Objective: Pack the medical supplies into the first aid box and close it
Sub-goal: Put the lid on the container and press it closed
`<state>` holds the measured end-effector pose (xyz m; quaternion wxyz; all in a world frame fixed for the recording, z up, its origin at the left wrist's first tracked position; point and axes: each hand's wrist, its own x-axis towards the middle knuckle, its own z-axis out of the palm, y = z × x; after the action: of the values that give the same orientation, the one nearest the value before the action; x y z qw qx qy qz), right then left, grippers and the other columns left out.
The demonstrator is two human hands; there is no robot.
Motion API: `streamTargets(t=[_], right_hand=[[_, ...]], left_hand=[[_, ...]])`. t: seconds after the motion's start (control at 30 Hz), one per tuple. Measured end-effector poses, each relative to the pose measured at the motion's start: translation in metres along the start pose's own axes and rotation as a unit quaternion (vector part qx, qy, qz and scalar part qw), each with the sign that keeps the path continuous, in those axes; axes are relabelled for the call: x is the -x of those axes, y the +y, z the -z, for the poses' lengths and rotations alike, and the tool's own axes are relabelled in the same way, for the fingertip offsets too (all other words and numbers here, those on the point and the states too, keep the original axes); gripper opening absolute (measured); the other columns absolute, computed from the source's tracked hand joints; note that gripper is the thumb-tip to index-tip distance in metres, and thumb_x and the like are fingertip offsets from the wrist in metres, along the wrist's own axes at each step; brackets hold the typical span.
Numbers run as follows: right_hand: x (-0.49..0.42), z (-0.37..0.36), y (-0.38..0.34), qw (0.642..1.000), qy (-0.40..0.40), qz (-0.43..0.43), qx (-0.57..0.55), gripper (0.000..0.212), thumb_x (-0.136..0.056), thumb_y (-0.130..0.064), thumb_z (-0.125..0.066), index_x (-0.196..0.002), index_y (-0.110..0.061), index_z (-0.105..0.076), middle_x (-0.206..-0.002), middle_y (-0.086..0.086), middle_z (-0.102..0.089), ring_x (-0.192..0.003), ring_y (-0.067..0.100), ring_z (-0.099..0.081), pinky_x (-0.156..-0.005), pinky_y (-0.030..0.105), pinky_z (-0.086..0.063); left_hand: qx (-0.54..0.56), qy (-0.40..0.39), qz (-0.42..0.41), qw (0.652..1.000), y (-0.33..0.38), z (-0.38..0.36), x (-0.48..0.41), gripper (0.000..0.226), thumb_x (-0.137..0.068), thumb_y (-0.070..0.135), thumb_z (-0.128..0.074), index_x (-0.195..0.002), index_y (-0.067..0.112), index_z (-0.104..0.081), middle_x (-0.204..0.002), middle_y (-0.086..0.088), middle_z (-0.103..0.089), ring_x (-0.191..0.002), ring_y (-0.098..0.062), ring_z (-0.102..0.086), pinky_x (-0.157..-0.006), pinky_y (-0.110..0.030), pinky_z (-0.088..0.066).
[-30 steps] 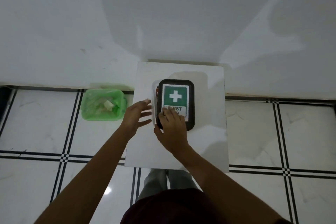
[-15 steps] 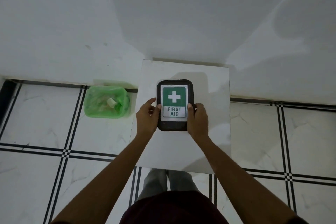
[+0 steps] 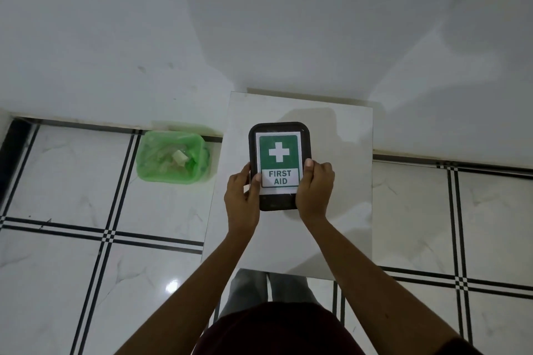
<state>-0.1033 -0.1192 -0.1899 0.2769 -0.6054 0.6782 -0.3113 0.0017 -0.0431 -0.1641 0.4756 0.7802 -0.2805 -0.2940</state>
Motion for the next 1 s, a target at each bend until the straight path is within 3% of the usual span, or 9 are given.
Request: streamTargets(t=[0.1, 0.23, 0.33, 0.43, 0.53, 0.6, 0.8, 1.0], right_hand=[[0.000, -0.006, -0.002, 1.000, 0.000, -0.020, 0.012, 0.031, -0.100, -0.022, -0.041, -0.086, 0.000, -0.058, -0.087, 0.017, -0.052, -0.084, 0.029, -0.054, -0.066, 0.039, -0.057], [0.003, -0.008, -0.007, 0.998, -0.005, -0.031, 0.053, 0.034, -0.101, -0.025, -0.035, -0.094, -0.001, -0.057, -0.094, 0.017, -0.055, -0.090, 0.028, -0.052, -0.065, 0.031, -0.051], [0.006, -0.009, -0.008, 0.996, -0.016, -0.047, 0.068, 0.033, -0.101, -0.028, -0.032, -0.102, -0.003, -0.054, -0.097, 0.015, -0.057, -0.091, 0.025, -0.054, -0.065, 0.027, -0.047], [0.006, -0.010, -0.010, 0.994, -0.017, -0.060, 0.090, 0.032, -0.101, -0.033, -0.031, -0.103, -0.007, -0.050, -0.096, 0.012, -0.059, -0.086, 0.025, -0.058, -0.064, 0.035, -0.055], [0.006, -0.010, -0.011, 0.992, -0.024, -0.071, 0.106, 0.030, -0.101, -0.037, -0.031, -0.101, -0.010, -0.045, -0.094, 0.009, -0.058, -0.083, 0.023, -0.059, -0.062, 0.036, -0.057], [0.005, -0.010, -0.012, 0.992, -0.030, -0.066, 0.103, 0.030, -0.100, -0.036, -0.031, -0.099, -0.009, -0.044, -0.093, 0.009, -0.057, -0.083, 0.023, -0.058, -0.062, 0.037, -0.056], [0.004, -0.010, -0.005, 0.994, -0.058, -0.063, 0.069, 0.029, -0.100, -0.039, -0.028, -0.094, -0.014, -0.039, -0.090, 0.007, -0.061, -0.079, 0.023, -0.062, -0.062, 0.038, -0.059], [0.005, -0.009, 0.000, 0.994, -0.073, -0.077, 0.020, 0.027, -0.101, -0.037, -0.029, -0.086, -0.016, -0.038, -0.082, -0.002, -0.058, -0.068, 0.014, -0.063, -0.056, 0.022, -0.054]], left_hand=[[-0.031, 0.024, 0.017, 0.999, 0.003, -0.002, -0.007, 0.037, -0.095, 0.028, -0.050, -0.129, 0.013, -0.055, -0.104, -0.007, -0.057, -0.093, -0.012, -0.057, -0.072, -0.007, -0.051], [-0.084, 0.044, -0.001, 0.996, 0.001, -0.009, -0.009, 0.036, -0.097, 0.034, -0.042, -0.127, 0.015, -0.051, -0.104, -0.001, -0.053, -0.098, -0.017, -0.056, -0.080, -0.033, -0.057], [-0.111, 0.046, -0.001, 0.993, 0.000, -0.015, -0.009, 0.039, -0.097, 0.040, -0.031, -0.125, 0.017, -0.046, -0.112, -0.006, -0.058, -0.104, -0.021, -0.056, -0.084, -0.038, -0.056], [-0.129, 0.024, 0.007, 0.991, 0.001, -0.018, -0.012, 0.036, -0.098, 0.040, -0.026, -0.120, 0.017, -0.042, -0.109, -0.005, -0.063, -0.093, -0.016, -0.062, -0.073, -0.029, -0.059], [-0.139, 0.006, 0.028, 0.990, 0.000, -0.016, -0.011, 0.029, -0.099, 0.036, -0.027, -0.111, 0.014, -0.043, -0.100, -0.001, -0.063, -0.081, -0.012, -0.063, -0.060, -0.012, -0.050], [-0.141, -0.003, 0.034, 0.989, -0.002, -0.014, -0.011, 0.029, -0.099, 0.035, -0.029, -0.104, 0.012, -0.046, -0.094, 0.003, -0.061, -0.077, -0.012, -0.062, -0.056, -0.009, -0.046], [-0.152, 0.002, 0.045, 0.987, -0.003, -0.017, -0.010, 0.022, -0.100, 0.038, -0.029, -0.095, 0.020, -0.041, -0.092, 0.005, -0.061, -0.074, -0.013, -0.063, -0.057, -0.017, -0.050], [-0.141, -0.022, 0.047, 0.989, -0.011, -0.016, -0.011, 0.022, -0.100, 0.041, -0.027, -0.097, 0.023, -0.041, -0.093, 0.004, -0.065, -0.076, -0.010, -0.066, -0.059, -0.029, -0.060]])
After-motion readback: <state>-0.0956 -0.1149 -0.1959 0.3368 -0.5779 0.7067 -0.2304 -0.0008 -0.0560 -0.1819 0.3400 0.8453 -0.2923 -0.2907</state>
